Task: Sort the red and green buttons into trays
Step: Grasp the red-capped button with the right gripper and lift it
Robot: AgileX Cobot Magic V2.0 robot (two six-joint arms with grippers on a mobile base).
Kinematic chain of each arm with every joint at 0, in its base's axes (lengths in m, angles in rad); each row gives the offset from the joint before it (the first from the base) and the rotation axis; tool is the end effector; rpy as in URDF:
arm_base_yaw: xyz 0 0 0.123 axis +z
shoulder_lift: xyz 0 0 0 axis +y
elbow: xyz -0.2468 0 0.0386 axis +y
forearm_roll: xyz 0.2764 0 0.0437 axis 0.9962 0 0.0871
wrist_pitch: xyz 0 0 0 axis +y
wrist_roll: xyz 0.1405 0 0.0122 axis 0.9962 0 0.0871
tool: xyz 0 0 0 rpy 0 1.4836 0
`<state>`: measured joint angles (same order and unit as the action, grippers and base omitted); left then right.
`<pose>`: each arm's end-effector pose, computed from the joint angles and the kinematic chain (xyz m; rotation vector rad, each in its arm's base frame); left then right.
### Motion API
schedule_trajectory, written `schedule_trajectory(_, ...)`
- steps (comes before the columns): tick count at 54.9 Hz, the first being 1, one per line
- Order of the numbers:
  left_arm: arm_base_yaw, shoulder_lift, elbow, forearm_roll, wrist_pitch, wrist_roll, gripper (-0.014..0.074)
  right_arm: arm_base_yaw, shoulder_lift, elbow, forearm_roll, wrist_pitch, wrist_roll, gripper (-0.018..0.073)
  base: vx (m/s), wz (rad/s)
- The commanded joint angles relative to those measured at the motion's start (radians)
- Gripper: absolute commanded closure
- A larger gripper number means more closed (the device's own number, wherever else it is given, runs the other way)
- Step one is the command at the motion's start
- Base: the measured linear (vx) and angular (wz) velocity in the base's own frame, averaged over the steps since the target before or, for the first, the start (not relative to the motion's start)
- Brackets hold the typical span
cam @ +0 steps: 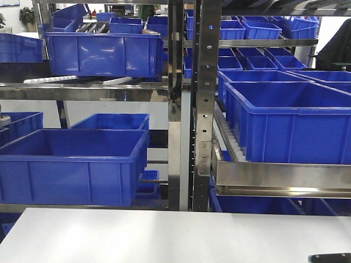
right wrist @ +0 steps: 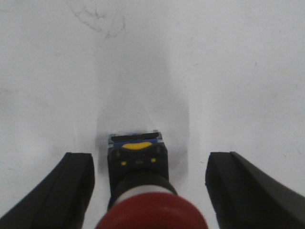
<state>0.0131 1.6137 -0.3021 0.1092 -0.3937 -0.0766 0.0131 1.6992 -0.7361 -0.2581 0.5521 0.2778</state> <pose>0.2570 -0.0025 0.0076 0.0329 2.4027 -0.0329 0.2857 -0.0152 0.0228 0.0806 2.9724 -0.1916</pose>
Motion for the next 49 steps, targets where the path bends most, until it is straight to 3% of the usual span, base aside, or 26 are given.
schedule_trajectory(1, -0.002, -0.025, -0.018, -0.012, -0.067, -0.003, 0.0596, -0.005, -0.032, -0.026, 0.0, -0.02, -0.009, 0.0101, 0.0, 0.0)
schedule_trajectory(32, -0.002, -0.031, -0.018, -0.011, -0.089, -0.003, 0.0596, -0.005, -0.044, -0.026, 0.029, 0.0, -0.009, 0.0505, 0.0, 0.0)
schedule_trajectory(40, -0.006, -0.087, -0.018, -0.008, -0.114, -0.003, 0.0596, -0.005, -0.095, -0.026, 0.033, -0.013, -0.009, 0.0575, 0.0, 0.0)
schedule_trajectory(49, -0.006, -0.207, -0.018, -0.008, -0.17, -0.003, 0.0596, -0.005, -0.207, -0.026, 0.038, -0.064, -0.009, 0.0573, 0.0, 0.0)
